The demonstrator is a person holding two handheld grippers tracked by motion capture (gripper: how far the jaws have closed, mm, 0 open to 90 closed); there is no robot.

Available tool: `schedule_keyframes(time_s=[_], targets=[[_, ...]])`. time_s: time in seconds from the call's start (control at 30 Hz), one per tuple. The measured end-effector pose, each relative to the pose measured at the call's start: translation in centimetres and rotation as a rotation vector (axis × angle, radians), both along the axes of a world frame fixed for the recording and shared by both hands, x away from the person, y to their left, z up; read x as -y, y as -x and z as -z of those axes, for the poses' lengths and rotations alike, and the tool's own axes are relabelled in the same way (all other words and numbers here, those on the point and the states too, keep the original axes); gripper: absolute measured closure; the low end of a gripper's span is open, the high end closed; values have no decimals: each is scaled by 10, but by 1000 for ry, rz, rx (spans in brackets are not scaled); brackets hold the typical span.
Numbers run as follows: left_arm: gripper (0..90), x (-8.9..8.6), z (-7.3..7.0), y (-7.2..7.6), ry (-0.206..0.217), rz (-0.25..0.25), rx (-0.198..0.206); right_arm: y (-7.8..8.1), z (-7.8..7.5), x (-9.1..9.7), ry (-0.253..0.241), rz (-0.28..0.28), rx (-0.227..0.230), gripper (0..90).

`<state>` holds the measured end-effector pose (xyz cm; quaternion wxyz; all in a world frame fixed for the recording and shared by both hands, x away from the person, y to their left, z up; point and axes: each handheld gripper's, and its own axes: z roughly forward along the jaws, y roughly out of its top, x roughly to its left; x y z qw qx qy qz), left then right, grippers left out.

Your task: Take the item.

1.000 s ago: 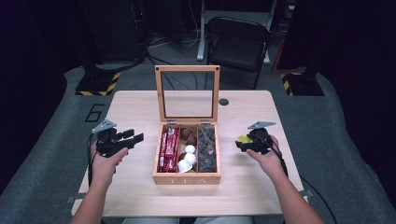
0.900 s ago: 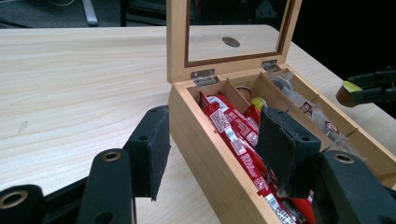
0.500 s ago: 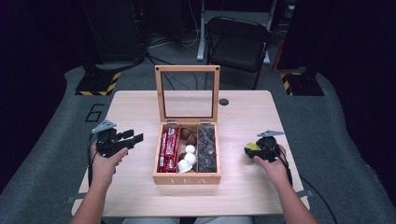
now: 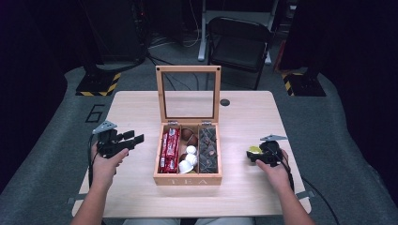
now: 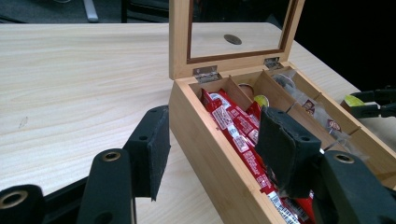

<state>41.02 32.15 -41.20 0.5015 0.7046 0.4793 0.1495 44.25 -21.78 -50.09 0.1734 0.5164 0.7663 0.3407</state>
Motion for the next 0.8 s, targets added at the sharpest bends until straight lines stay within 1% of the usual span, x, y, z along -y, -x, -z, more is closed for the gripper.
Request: schedule_keyframes(time_s=[0.17, 0.23, 0.3, 0.37, 0.4, 0.43, 0.47, 0.5, 0.53, 0.57, 0.6, 0.63, 0.7, 0.73, 0.8], targets=[[439, 0, 1, 0, -1, -1, 0, 1, 1, 0, -7, -7, 6, 294], [439, 0, 1, 0, 0, -4, 2, 2, 1, 0, -10, 0, 0, 291], [439, 0, 1, 0, -1, -4, 2, 3, 0, 0, -21, 2, 7, 289], [440, -1, 1, 0, -1, -2, -3, 3, -2, 1, -19, -6, 13, 289], [439, 0, 1, 0, -2, -2, -3, 3, -4, 1, -28, -6, 14, 289], [439, 0, 1, -1, -2, -4, 1, 4, -6, 1, -31, 6, 11, 289], [439, 0, 1, -1, -2, -4, 0, 3, -9, 1, -26, 6, 25, 290], [439, 0, 1, -1, -3, -3, 0, 3, -15, 0, -26, 6, 31, 291], [439, 0, 1, -1, -5, 0, -5, 3, -15, 0, -26, 6, 31, 291], [440, 0, 2, -1, -5, -1, -3, 4, -19, -1, -29, 2, 38, 292], [439, 1, 2, -1, -5, 0, -5, 3, -26, -4, -22, -12, 48, 292], [439, 1, 2, -1, -4, 0, -5, 3, -26, -4, -22, -12, 48, 292], [440, 1, 2, -1, -4, 0, -5, 2, -33, -9, -9, -34, 58, 292], [440, 1, 2, -1, -4, 0, -5, 0, -41, -16, 1, -47, 55, 294], [440, 1, 2, -1, -5, 1, -3, 0, -43, -17, 4, -49, 58, 296]])
